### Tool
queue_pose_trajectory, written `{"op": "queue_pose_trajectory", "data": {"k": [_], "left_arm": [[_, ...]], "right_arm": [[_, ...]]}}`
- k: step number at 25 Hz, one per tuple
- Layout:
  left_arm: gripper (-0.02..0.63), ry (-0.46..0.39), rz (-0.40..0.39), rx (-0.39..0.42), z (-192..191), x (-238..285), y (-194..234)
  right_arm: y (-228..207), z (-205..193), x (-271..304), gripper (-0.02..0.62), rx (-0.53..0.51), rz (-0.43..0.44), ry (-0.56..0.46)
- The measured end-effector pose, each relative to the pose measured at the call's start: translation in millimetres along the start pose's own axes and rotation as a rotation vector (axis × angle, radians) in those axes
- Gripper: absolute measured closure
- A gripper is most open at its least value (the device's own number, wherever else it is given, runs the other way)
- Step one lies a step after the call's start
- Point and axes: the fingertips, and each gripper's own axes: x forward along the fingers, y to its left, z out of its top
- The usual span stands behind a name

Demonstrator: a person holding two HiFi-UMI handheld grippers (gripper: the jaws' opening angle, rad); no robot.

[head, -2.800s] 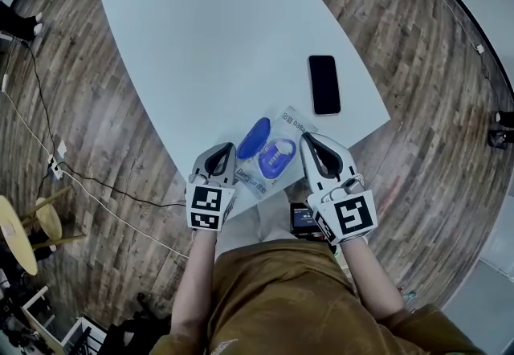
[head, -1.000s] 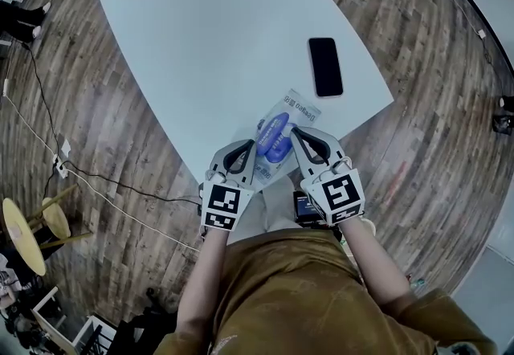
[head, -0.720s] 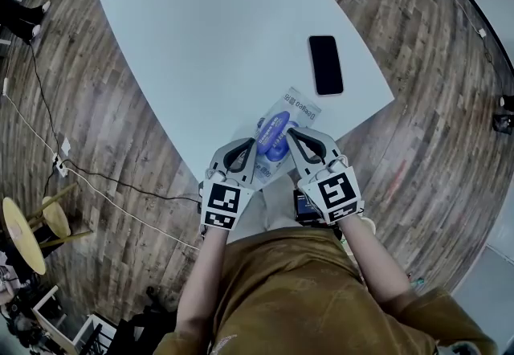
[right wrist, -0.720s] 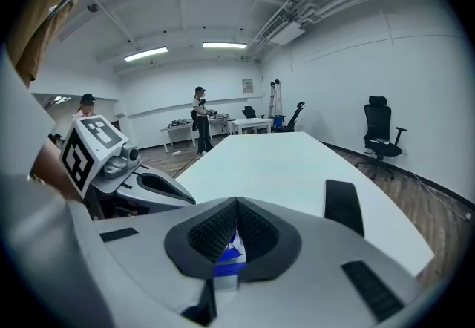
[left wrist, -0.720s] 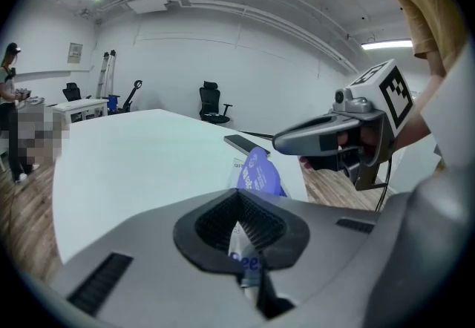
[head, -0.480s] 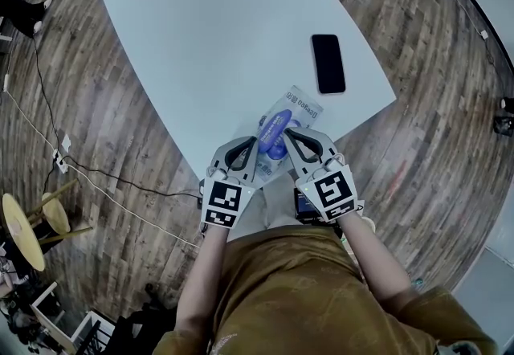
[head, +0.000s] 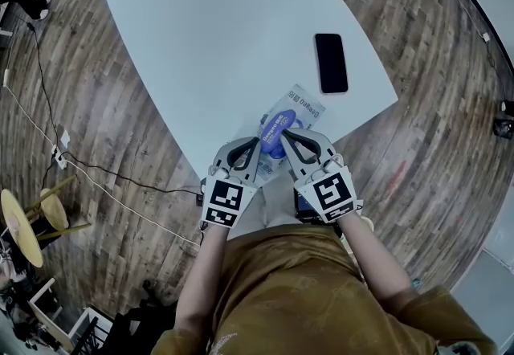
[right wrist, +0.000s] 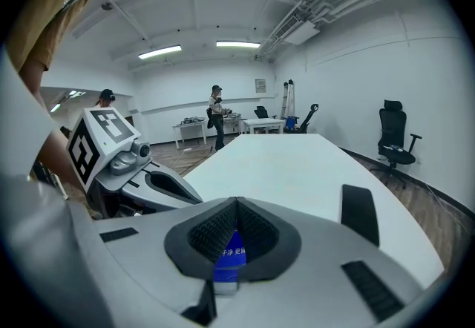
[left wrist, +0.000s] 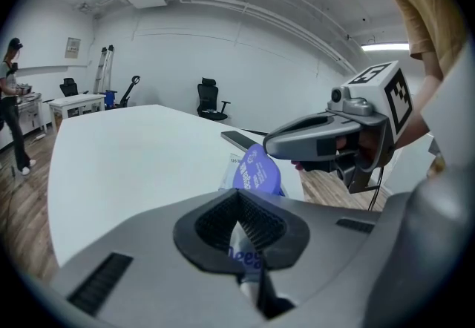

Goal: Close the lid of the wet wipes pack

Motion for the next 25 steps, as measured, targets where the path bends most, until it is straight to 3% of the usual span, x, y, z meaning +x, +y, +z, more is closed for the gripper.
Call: {"op": "queue_pose_trajectory", "data": {"k": [10, 25], "left_arm": [[0.6, 0.011, -0.015, -0.002, -2, 1, -1], [0.6, 0.016, -0.025, -0.02, -7, 7, 2]], "right_arm": [[6, 7, 3, 0.588, -0.017, 0.038, -0.019], [-4, -19, -2, 0.588, -0.005, 0.001, 0.042]]}}
